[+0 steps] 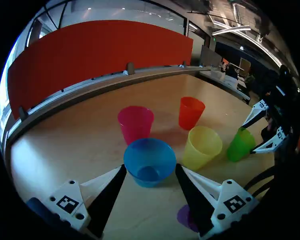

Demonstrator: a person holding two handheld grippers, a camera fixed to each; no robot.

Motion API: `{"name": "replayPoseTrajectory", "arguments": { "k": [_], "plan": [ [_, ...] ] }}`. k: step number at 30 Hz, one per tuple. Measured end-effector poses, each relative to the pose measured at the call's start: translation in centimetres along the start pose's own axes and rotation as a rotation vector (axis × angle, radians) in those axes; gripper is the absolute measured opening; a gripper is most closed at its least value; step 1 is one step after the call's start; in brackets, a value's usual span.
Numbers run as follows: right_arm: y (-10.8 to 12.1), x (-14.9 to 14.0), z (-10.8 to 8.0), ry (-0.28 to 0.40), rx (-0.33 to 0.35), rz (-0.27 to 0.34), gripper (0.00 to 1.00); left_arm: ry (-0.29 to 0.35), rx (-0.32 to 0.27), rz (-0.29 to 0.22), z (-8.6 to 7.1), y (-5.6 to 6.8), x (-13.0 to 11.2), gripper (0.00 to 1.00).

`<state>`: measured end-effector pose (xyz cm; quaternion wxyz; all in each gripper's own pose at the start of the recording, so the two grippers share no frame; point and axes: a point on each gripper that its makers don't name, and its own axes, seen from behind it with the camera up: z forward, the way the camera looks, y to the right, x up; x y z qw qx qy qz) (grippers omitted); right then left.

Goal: Pour water

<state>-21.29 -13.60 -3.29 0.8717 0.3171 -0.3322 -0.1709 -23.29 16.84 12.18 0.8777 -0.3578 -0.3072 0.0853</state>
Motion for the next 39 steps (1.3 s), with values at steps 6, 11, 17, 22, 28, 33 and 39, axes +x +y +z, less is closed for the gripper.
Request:
{"name": "replayPoseTrajectory", "arguments": {
  "k": [6,11,17,22,28,33,39],
  "plan": [
    [-0.1,0.6,-0.6,0.011,-0.006,-0.008,1.00,-0.016,-0.005,-0.011,-0.2,-0.1,-0.2,0.91],
    [0.1,1.1,-1.1,0.022,-0.012,0.003,1.00,-0.058,0.013,0.024,-0.1,-0.4,-1.4,0.91],
    [0.5,1.5,-1.6,0.030,-0.023,0.009,1.00,-0.089,0.030,0.063,-0.2,-0.6,-2.1,0.91],
    [0.7,1.7,-2.1,0.038,-0.032,0.013,1.00,-0.087,0.029,0.057,-0.8,-0.6,-1.9,0.91],
    [0.9,2.0,-2.9,0.046,-0.042,0.016,1.00,-0.074,0.036,0.042,-1.8,-0.6,-1.5,0.91],
    [0.9,2.2,-3.8,0.055,-0.051,0.021,1.00,-0.052,0.056,0.031,-3.1,-0.7,-0.7,0.91],
    [1.1,2.6,-5.1,0.077,-0.067,0.036,1.00,-0.002,0.089,-0.015,-5.9,-0.8,0.6,0.91]
  ]
}}
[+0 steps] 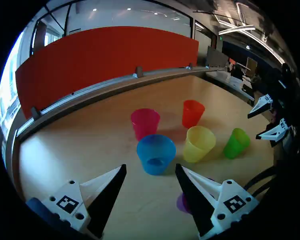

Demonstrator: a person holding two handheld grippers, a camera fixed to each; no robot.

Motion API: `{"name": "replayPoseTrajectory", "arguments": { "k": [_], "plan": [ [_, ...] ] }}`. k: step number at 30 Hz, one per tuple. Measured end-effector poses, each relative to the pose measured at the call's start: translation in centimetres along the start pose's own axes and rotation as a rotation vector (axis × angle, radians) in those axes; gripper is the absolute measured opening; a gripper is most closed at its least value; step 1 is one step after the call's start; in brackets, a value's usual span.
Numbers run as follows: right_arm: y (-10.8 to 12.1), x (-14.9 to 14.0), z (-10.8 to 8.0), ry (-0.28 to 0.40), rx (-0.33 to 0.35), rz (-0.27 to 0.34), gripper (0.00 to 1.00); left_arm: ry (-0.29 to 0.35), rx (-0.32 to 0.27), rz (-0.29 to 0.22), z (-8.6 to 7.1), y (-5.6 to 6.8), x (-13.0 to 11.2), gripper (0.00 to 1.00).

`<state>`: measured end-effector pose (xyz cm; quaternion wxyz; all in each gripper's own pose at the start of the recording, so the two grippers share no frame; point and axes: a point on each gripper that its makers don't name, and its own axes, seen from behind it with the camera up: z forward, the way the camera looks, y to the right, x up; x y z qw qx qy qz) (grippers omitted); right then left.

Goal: Pour water

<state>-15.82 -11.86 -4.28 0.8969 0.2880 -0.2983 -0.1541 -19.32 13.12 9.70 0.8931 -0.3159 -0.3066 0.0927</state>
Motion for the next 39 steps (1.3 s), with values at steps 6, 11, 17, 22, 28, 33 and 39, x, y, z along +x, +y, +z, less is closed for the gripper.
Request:
{"name": "replayPoseTrajectory", "arguments": {
  "k": [6,11,17,22,28,33,39],
  "plan": [
    [0.3,0.5,-1.4,0.023,-0.016,0.009,1.00,0.065,0.056,-0.062,-3.7,-0.2,1.0,0.91],
    [1.0,1.1,-3.1,0.050,-0.037,0.029,1.00,0.131,0.126,-0.121,-7.3,-0.5,1.7,0.91],
    [2.1,1.7,-5.3,0.087,-0.080,0.073,1.00,0.212,0.222,-0.184,-11.8,-0.5,2.1,0.91],
    [3.2,2.3,-7.0,0.124,-0.128,0.116,1.00,0.263,0.308,-0.220,-15.1,-0.4,1.9,0.91],
    [5.0,3.2,-8.9,0.179,-0.197,0.169,1.00,0.340,0.391,-0.274,-18.8,-0.3,2.1,0.91],
    [6.3,4.0,-10.2,0.228,-0.251,0.200,1.00,0.416,0.447,-0.302,-21.7,-0.4,2.9,0.90],
    [8.2,4.9,-11.3,0.275,-0.325,0.230,1.00,0.462,0.489,-0.311,-23.6,-0.3,3.4,0.91]
  ]
}}
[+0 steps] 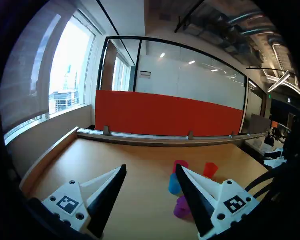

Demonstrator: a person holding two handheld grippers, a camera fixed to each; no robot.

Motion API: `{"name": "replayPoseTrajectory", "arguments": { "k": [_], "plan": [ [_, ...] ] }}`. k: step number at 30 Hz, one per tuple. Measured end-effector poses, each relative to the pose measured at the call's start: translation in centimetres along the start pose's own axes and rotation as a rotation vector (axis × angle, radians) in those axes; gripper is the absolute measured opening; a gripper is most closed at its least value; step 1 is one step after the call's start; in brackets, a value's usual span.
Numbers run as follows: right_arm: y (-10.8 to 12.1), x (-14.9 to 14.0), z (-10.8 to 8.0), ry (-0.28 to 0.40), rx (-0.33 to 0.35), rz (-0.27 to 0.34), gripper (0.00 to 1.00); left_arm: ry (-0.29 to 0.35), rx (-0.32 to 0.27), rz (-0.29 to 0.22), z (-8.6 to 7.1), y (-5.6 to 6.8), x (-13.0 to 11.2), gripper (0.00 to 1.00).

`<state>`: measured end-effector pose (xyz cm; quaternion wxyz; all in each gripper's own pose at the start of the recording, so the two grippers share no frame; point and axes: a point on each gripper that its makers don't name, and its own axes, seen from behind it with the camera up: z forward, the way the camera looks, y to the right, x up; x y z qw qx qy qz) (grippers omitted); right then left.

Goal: Pour water

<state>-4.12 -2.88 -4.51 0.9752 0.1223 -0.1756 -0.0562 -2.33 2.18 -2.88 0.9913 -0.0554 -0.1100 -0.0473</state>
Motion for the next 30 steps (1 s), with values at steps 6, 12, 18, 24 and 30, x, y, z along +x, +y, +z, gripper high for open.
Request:
{"name": "replayPoseTrajectory", "arguments": {
  "k": [6,12,18,24,30],
  "plan": [
    [1.6,2.0,0.3,0.059,-0.065,0.035,1.00,0.021,0.016,0.006,-0.4,-0.4,0.6,0.91],
    [3.2,4.1,0.5,0.128,-0.129,0.045,1.00,0.059,0.045,-0.004,-0.6,-1.5,1.5,0.91],
    [4.5,5.6,0.3,0.187,-0.181,0.044,1.00,0.094,0.063,-0.018,-0.7,-2.4,1.9,0.90],
    [5.0,5.7,0.3,0.217,-0.211,0.057,1.00,0.121,0.074,-0.037,-0.5,-2.9,1.3,0.90],
    [5.1,4.8,0.7,0.220,-0.228,0.063,1.00,0.135,0.061,-0.024,0.2,-2.3,0.0,0.90]
  ]
}}
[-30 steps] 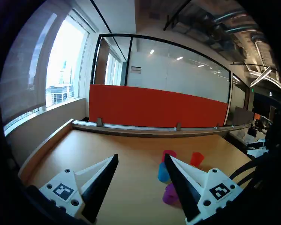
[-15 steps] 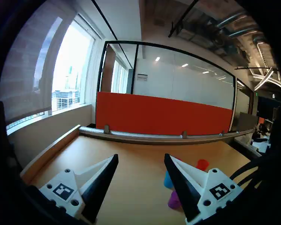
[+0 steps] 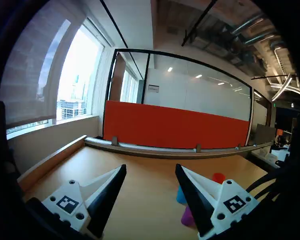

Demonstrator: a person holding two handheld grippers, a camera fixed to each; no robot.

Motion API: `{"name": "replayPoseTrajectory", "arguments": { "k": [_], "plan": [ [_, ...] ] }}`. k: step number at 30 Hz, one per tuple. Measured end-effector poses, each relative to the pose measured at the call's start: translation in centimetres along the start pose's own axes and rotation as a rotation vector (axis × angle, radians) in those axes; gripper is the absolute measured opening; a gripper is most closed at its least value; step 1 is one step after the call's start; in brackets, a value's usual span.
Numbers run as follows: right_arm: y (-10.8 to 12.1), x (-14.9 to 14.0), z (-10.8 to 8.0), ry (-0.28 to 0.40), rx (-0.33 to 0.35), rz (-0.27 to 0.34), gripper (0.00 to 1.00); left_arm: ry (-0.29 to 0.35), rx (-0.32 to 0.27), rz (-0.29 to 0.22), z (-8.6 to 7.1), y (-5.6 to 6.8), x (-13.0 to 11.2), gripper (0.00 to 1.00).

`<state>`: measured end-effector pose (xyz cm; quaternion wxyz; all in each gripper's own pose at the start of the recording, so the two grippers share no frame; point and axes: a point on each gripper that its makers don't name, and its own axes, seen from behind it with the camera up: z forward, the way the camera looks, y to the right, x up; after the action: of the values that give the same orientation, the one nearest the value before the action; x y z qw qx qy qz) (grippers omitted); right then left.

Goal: Pour water

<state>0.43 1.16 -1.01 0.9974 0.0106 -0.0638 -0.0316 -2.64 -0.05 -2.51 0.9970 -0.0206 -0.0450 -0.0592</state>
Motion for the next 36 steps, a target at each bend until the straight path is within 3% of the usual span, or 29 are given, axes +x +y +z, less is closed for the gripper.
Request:
{"name": "replayPoseTrajectory", "arguments": {
  "k": [15,23,28,36],
  "plan": [
    [-0.6,-1.6,1.1,0.024,-0.027,0.003,1.00,0.053,0.011,0.074,1.5,-0.2,-4.2,0.90],
    [-1.6,-1.4,1.3,0.033,-0.028,-0.002,1.00,0.088,-0.014,0.170,2.2,1.2,-5.4,0.90],
    [-1.9,-1.8,1.4,0.024,-0.027,-0.008,1.00,0.112,-0.019,0.200,2.4,2.0,-5.7,0.90],
    [-2.1,-3.0,1.4,0.013,-0.035,-0.027,1.00,0.131,-0.011,0.233,2.4,1.7,-6.8,0.90]
  ]
}}
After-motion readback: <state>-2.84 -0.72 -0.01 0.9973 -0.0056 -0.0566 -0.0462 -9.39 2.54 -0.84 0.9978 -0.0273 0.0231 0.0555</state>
